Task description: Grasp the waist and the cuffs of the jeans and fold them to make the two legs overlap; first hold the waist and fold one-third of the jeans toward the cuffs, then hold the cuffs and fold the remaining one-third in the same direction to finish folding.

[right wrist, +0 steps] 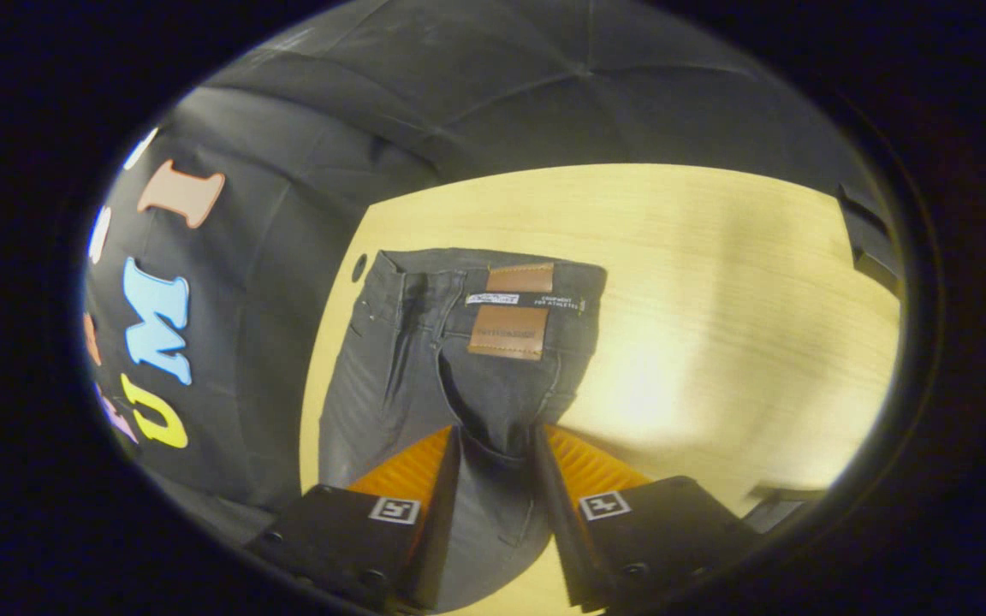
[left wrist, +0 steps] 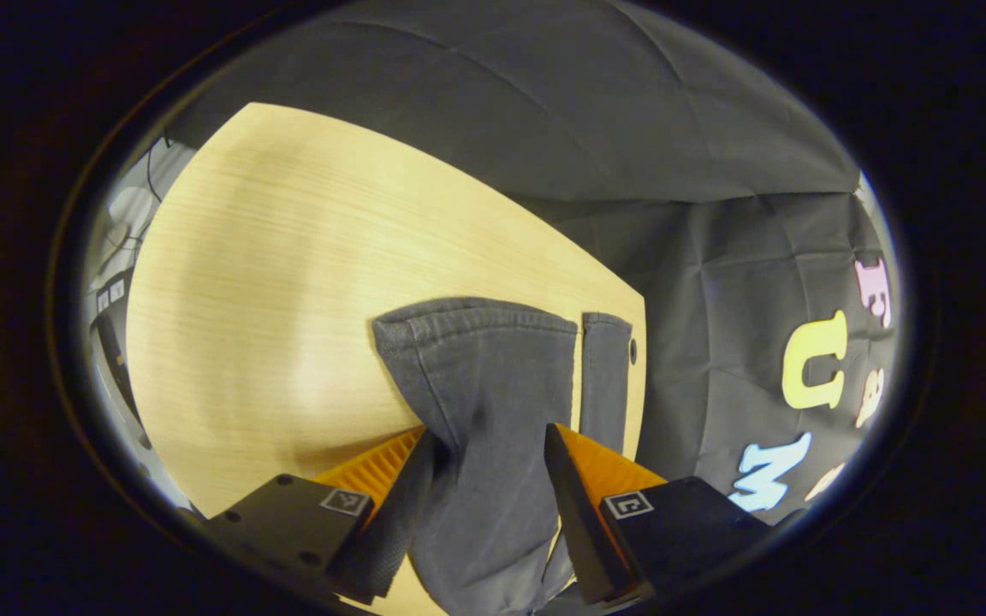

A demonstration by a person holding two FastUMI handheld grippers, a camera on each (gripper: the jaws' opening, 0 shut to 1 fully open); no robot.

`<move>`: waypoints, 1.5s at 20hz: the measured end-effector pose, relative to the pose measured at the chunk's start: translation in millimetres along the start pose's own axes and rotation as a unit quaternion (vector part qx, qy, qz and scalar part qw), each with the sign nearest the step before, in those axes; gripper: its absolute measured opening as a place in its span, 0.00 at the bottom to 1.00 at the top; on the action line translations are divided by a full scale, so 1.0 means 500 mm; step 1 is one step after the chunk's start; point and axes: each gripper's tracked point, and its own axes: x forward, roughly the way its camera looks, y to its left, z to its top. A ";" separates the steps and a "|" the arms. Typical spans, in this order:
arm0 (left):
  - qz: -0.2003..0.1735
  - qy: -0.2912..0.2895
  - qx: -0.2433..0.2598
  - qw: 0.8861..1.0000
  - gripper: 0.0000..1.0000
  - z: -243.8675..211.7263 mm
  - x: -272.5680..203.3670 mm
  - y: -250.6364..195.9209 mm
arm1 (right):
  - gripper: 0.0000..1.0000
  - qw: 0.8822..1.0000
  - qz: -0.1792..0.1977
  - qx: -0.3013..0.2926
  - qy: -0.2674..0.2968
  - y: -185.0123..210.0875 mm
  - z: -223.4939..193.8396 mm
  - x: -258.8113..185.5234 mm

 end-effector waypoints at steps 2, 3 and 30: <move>0.004 0.005 -0.007 1.000 0.58 -0.011 0.009 0.009 | 0.39 1.000 -0.006 -0.003 0.004 -0.008 -0.005 0.004; 0.007 0.005 -0.009 1.000 0.70 -0.010 0.008 0.014 | 0.30 1.000 -0.006 0.004 0.005 -0.011 -0.004 0.005; 0.005 0.118 -0.146 0.982 0.09 -0.027 0.031 -0.371 | 0.02 0.963 0.201 0.016 0.181 0.471 0.171 -0.078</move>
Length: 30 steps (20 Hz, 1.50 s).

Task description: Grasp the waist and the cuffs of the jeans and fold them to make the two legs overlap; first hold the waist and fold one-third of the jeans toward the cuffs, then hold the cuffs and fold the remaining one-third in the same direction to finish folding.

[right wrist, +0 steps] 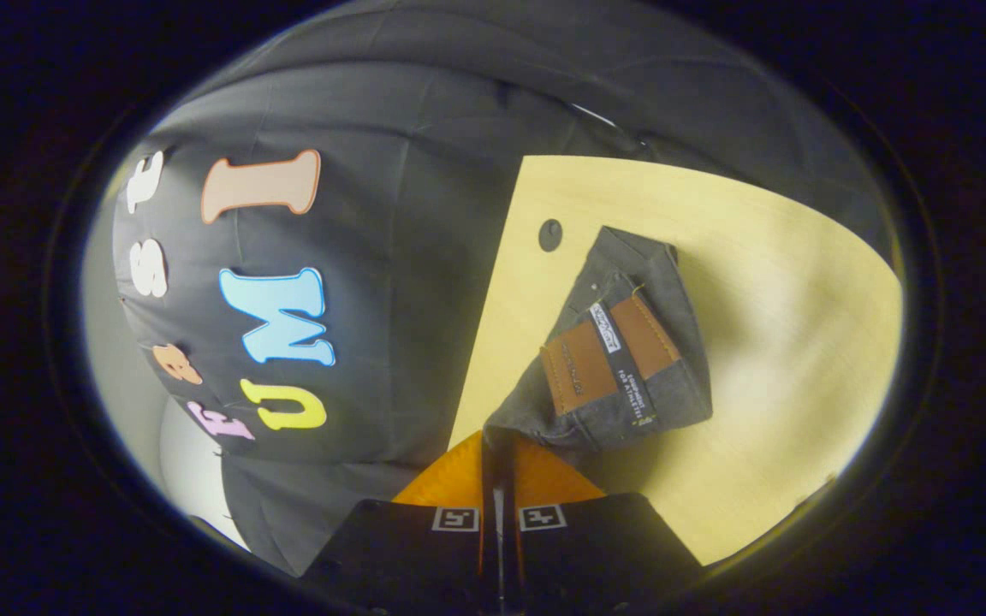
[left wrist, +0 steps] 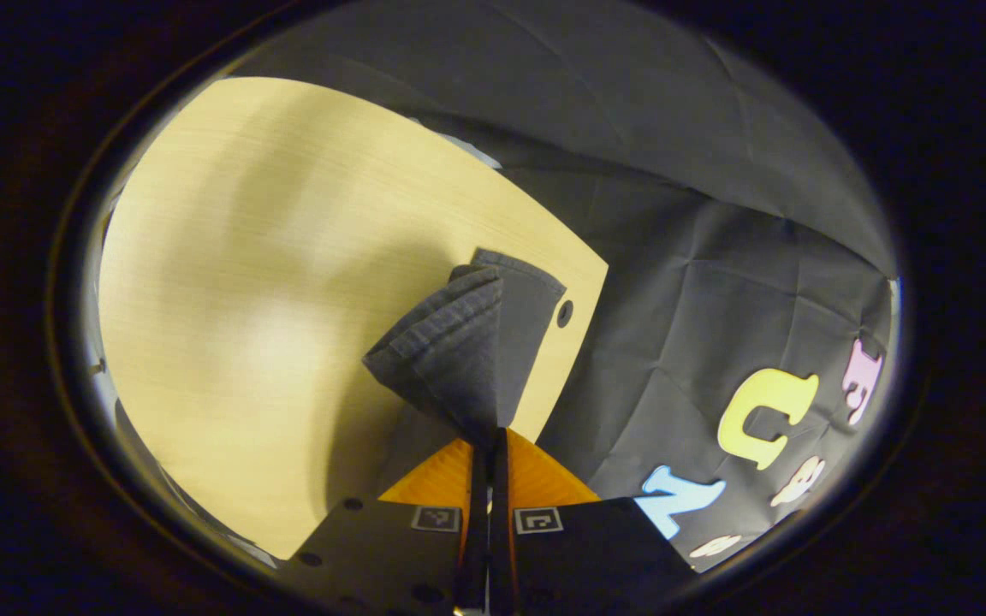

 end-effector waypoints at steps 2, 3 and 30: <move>0.000 0.004 -0.004 1.000 0.09 0.003 0.052 -0.046 | 0.02 1.000 -0.006 0.008 0.005 0.031 0.026 0.047; 0.001 0.005 -0.002 1.000 0.09 0.002 0.083 -0.062 | 0.01 1.000 -0.009 0.014 0.005 0.041 0.041 0.071; 0.075 -0.069 0.444 0.890 0.90 -0.055 0.368 -0.151 | 0.85 0.957 -0.135 -0.159 -0.201 -0.130 0.169 0.159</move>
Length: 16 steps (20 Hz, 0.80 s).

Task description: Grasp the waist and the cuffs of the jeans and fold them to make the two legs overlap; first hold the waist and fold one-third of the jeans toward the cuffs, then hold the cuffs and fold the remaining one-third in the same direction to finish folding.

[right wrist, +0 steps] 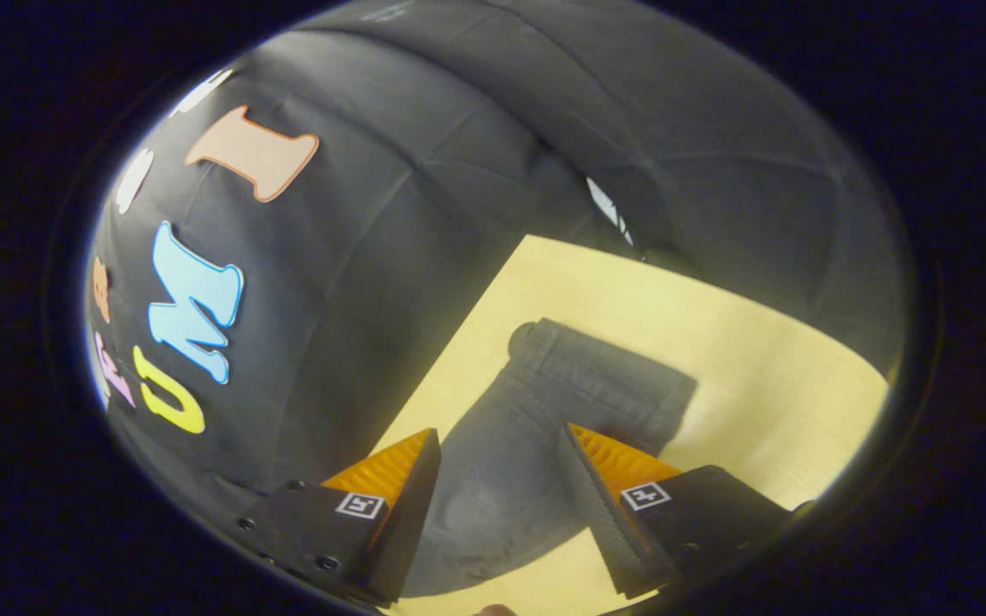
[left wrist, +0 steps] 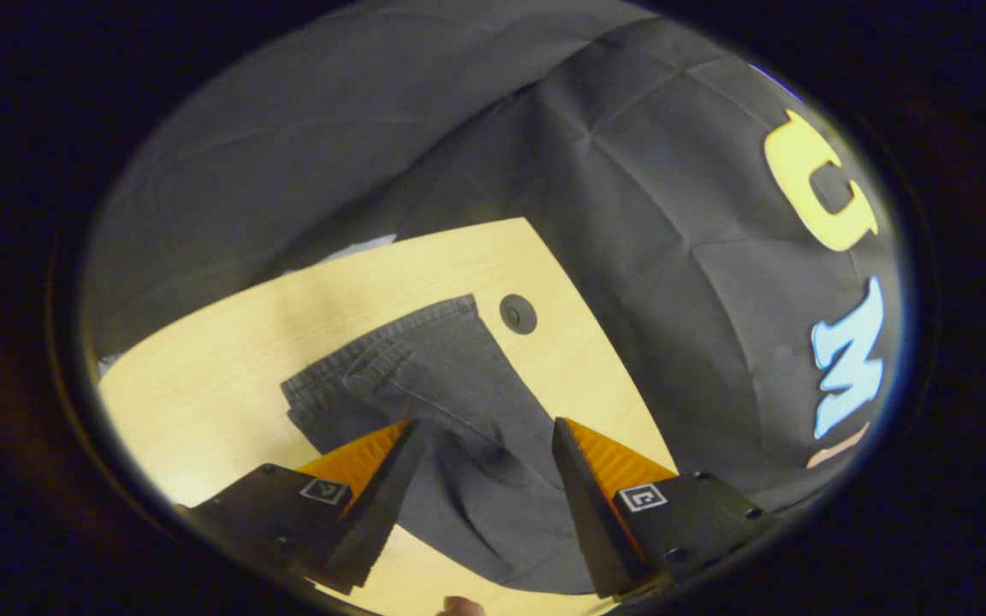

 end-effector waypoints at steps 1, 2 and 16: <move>-0.006 -0.014 0.013 1.000 1.00 0.000 -0.022 -0.011 | 0.85 1.000 -0.014 -0.007 -0.016 -0.022 -0.003 -0.014; -0.009 -0.032 0.030 0.999 0.98 0.002 -0.046 -0.020 | 0.86 0.999 -0.032 -0.013 -0.027 -0.045 -0.011 -0.024; -0.048 -0.177 0.193 0.964 0.98 -0.082 -0.241 -0.122 | 0.87 0.993 -0.101 0.035 -0.055 -0.177 -0.080 0.080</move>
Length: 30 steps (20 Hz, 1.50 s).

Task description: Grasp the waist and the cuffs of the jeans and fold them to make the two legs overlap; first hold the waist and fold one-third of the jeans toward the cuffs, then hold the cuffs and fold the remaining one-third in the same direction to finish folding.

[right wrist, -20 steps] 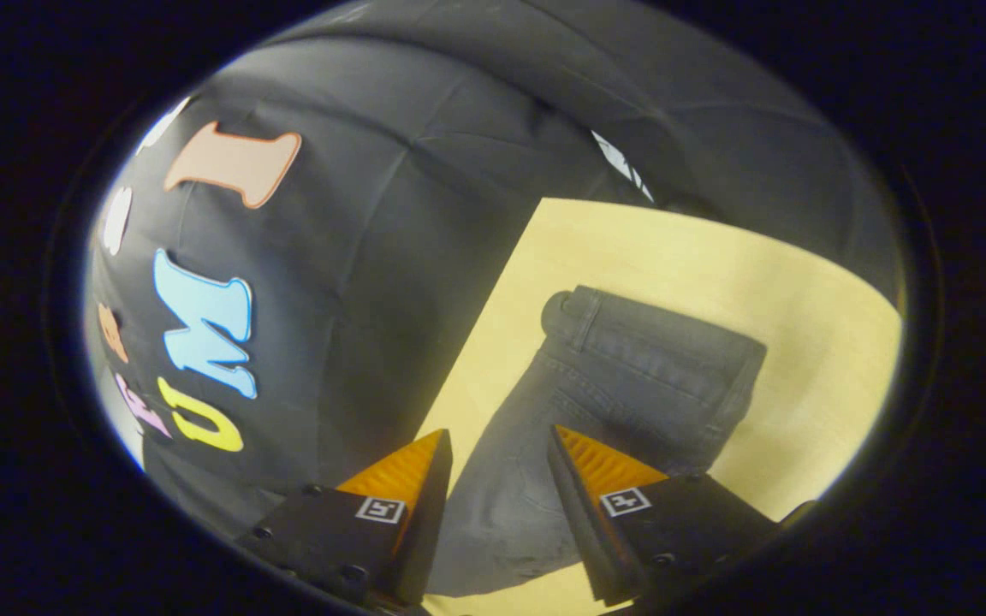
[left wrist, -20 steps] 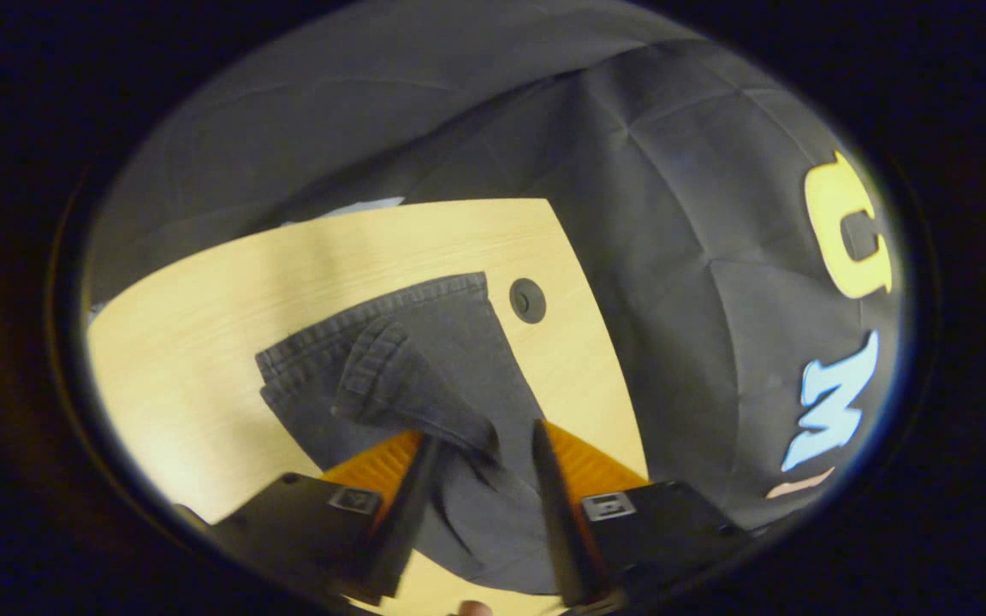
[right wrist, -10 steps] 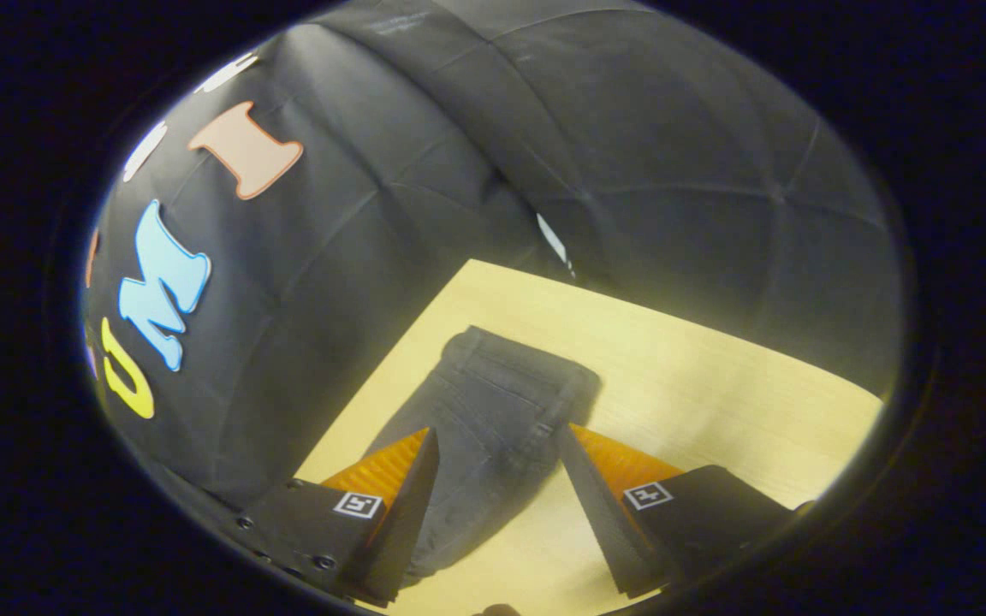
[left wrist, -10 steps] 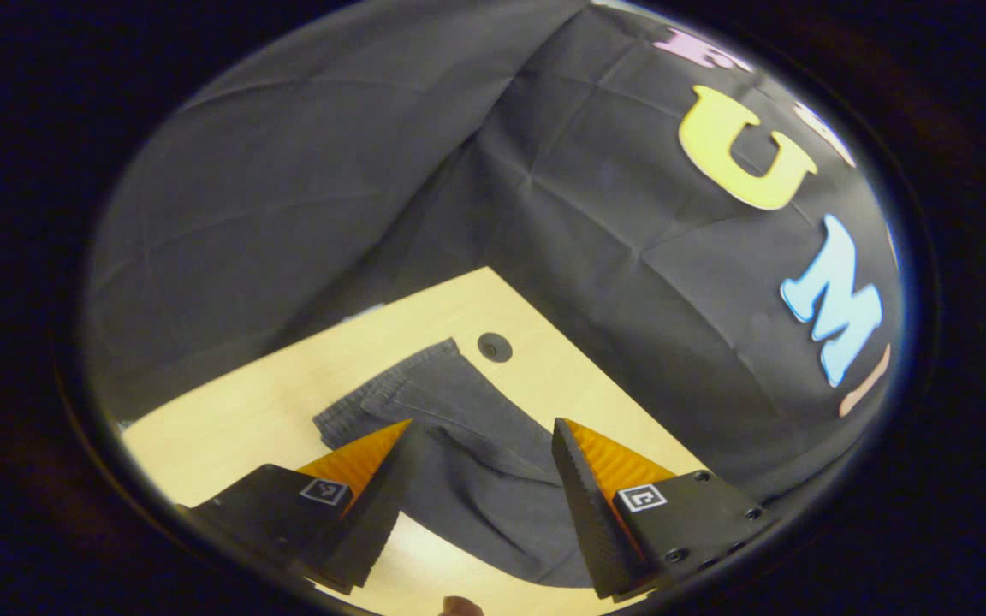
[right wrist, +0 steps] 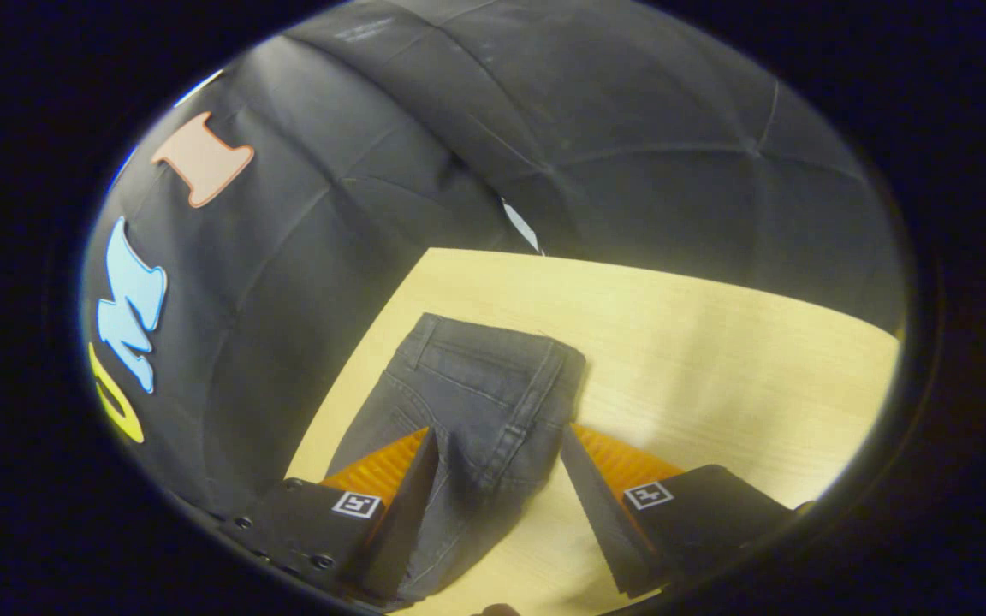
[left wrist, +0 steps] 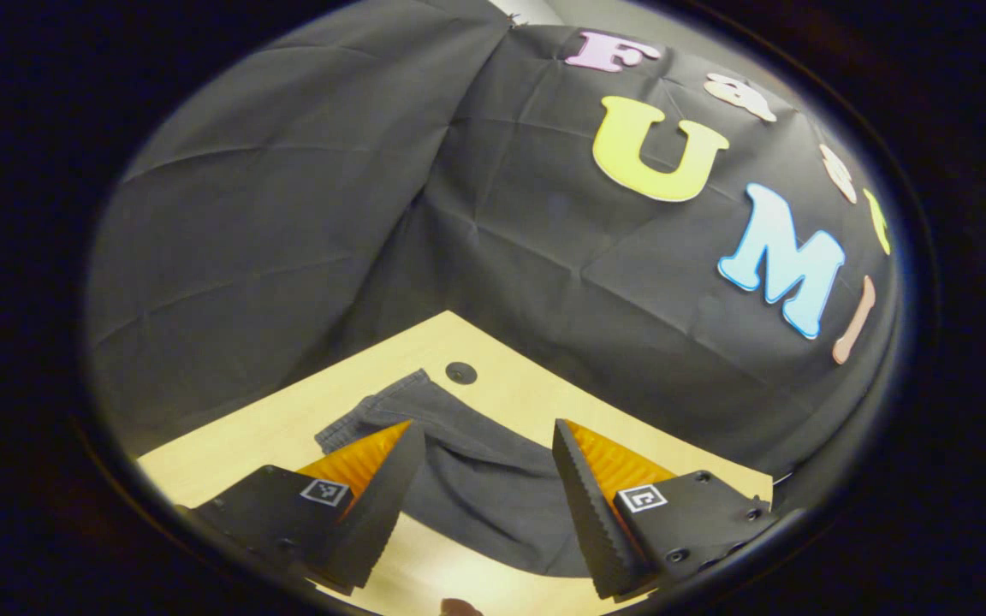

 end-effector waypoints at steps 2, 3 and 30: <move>-0.013 -0.001 0.005 1.000 0.98 -0.008 -0.017 -0.016 | 0.86 1.000 0.000 0.000 -0.005 -0.004 -0.005 0.013; -0.018 0.002 0.005 1.000 0.98 -0.012 -0.027 -0.025 | 0.75 1.000 0.006 0.002 0.000 -0.003 -0.001 0.004; -0.065 -0.066 0.088 0.992 0.98 -0.006 -0.206 -0.070 | 0.10 0.932 0.121 -0.261 -0.221 0.159 0.070 -0.267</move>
